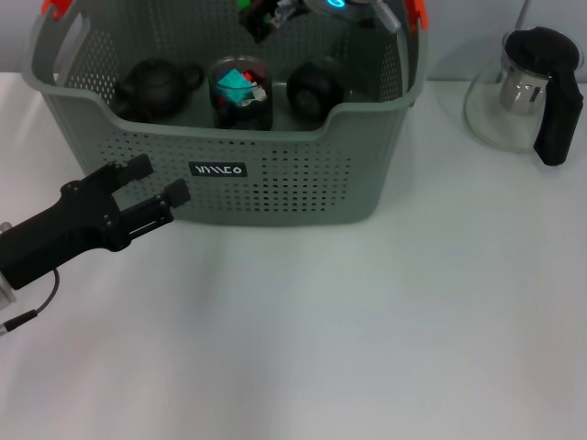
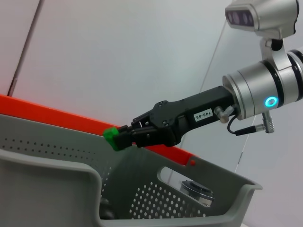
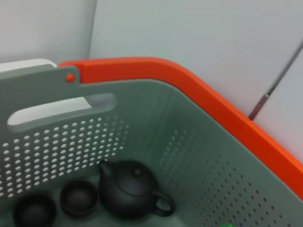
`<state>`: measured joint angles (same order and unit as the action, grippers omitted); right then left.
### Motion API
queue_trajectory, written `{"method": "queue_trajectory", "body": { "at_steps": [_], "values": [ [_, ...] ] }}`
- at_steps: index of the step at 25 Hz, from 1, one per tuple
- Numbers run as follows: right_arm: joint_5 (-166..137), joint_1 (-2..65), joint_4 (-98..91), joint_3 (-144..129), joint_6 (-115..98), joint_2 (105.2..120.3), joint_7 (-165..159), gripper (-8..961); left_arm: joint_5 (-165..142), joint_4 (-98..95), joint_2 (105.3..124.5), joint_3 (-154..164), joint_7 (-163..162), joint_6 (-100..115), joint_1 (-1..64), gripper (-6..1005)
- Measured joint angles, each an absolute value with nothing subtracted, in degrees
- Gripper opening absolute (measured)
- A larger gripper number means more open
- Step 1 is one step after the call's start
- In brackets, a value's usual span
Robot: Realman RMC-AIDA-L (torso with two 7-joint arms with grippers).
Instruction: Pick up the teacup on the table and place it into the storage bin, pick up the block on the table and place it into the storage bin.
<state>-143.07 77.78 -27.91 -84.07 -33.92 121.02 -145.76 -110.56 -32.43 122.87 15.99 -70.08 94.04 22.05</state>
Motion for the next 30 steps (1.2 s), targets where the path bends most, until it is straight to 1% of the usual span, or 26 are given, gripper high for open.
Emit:
{"method": "queue_trajectory", "body": {
  "at_steps": [2,7,12,17,19,20,22,27,29,30],
  "values": [
    [-142.8,78.1,-27.8,-84.4,-34.3,121.00,-145.7,137,-110.6,-32.4,122.87,16.0,-70.0,94.0,22.0,829],
    [-142.9,78.4,-27.3,-85.4,-34.4,120.98,-146.2,178,-110.6,-32.4,122.86,16.0,-70.0,94.0,21.9,829],
    [-142.9,78.2,-27.6,-85.4,-34.5,120.82,-146.2,409,-110.6,-32.4,122.79,16.0,-70.1,94.0,21.9,829],
    [-142.8,77.8,-28.2,-85.4,-34.3,120.79,-145.9,512,-110.6,-32.4,122.78,16.0,-70.1,93.9,21.9,829],
    [-142.1,76.3,-30.6,-85.4,-34.3,120.78,-144.9,553,-110.6,-32.4,122.78,16.0,-70.2,93.9,21.9,829],
    [-141.4,74.8,-32.7,-85.4,-34.4,120.79,-143.7,574,-110.6,-32.4,122.76,16.0,-70.2,93.9,21.9,829],
    [-136.6,68.5,-41.0,-85.7,-34.8,120.82,-139.4,572,-110.6,-32.4,122.71,15.9,-70.2,94.1,21.9,829],
    [-112.2,44.8,-68.5,-87.4,-35.7,120.26,-122.2,566,-110.5,-32.5,122.57,14.7,-70.2,94.9,22.1,829],
    [-101.4,35.5,-75.1,-87.4,-37.9,120.25,-111.8,563,-110.5,-32.6,122.36,14.4,-70.2,95.8,22.2,829],
    [-96.0,32.1,-76.7,-87.0,-40.0,120.19,-107.2,562,-110.5,-32.6,122.16,14.3,-70.2,96.7,22.3,829]
  ]
}}
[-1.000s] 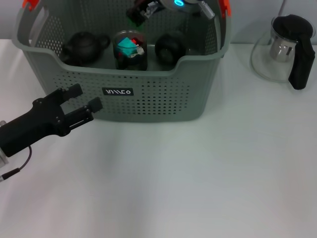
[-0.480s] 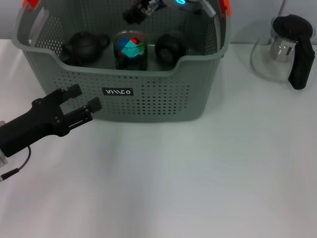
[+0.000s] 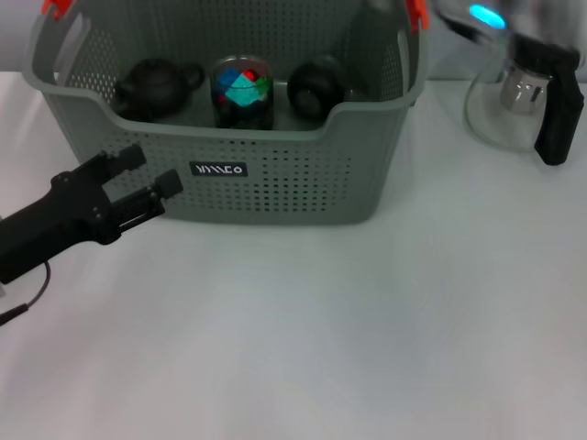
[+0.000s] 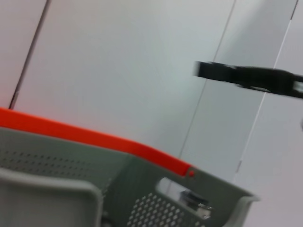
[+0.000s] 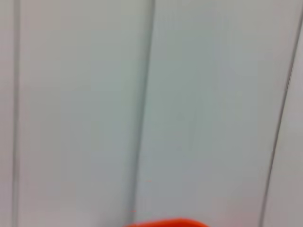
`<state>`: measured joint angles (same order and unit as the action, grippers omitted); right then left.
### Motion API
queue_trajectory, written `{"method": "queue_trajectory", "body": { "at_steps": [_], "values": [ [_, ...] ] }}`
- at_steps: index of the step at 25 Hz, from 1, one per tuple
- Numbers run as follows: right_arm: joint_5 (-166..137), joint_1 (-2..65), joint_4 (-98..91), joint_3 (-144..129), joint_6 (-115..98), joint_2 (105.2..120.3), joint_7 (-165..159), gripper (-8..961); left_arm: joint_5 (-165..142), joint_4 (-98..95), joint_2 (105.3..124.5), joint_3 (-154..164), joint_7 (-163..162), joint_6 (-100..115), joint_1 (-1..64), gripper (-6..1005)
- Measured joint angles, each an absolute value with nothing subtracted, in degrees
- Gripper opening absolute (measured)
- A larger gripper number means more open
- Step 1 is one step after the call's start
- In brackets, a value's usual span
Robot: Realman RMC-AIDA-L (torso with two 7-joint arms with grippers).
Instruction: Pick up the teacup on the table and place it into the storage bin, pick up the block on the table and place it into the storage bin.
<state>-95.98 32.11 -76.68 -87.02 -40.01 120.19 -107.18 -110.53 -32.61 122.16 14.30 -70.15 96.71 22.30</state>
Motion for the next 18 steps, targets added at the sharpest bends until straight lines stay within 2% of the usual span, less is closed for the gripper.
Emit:
{"method": "queue_trajectory", "body": {
  "at_steps": [3,6,7,12,18],
  "values": [
    [-80.8,23.3,-77.4,-83.9,-51.5,120.04,-95.4,570,-110.5,-33.0,121.46,13.6,-69.2,101.3,22.0,829],
    [-73.7,18.2,-74.1,-78.9,-67.2,120.10,-89.0,584,-110.8,-34.1,120.82,13.2,-66.9,107.2,21.3,829],
    [-73.6,17.3,-72.7,-77.8,-72.1,120.12,-87.5,589,-111.4,-34.9,120.67,13.3,-65.9,109.4,21.0,829],
    [-80.1,13.4,-64.1,-73.0,-88.6,120.13,-77.9,819,-118.7,-39.7,120.00,15.3,-65.2,113.1,20.5,829],
    [-89.4,12.4,-54.1,-68.9,-91.0,120.05,-70.7,888,-130.4,-41.7,119.35,17.7,-64.2,114.4,21.8,829]
  ]
}}
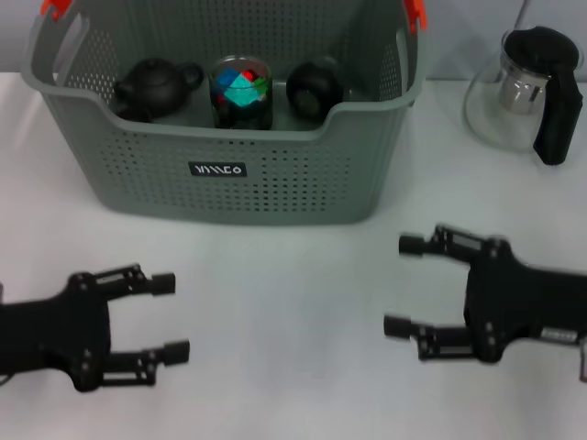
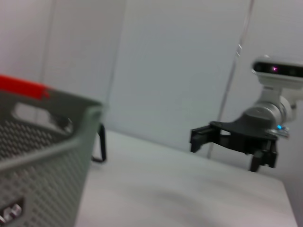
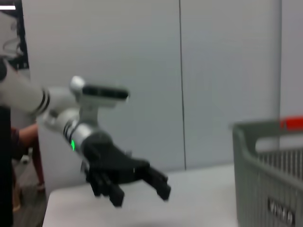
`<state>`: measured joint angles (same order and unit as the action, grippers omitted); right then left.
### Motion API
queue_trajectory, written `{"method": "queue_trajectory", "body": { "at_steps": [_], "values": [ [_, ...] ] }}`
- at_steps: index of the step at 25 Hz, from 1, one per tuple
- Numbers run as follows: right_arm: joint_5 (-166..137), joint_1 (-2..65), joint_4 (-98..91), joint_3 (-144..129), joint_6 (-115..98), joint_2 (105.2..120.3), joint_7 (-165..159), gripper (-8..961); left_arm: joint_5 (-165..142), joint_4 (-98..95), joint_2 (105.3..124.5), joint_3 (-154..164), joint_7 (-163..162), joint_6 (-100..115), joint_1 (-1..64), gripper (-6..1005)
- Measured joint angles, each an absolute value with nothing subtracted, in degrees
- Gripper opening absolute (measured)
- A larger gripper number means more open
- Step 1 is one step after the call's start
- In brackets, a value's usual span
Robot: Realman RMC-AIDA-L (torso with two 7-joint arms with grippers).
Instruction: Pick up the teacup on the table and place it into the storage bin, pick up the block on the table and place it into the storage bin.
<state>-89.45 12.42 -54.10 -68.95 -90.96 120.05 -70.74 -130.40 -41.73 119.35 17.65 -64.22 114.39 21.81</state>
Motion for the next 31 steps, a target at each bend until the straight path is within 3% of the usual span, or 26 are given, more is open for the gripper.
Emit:
{"method": "queue_trajectory", "body": {
  "at_steps": [7,31],
  "values": [
    [-92.4,15.6,-46.4,-67.5,-90.3,119.96,-68.3,943,-131.4,-39.5,120.75,19.9,-56.7,111.6,22.0,829],
    [-94.8,18.6,-41.5,-66.4,-88.9,120.08,-66.3,942,-131.8,-36.8,120.96,22.5,-55.1,110.5,24.5,829]
  ]
}}
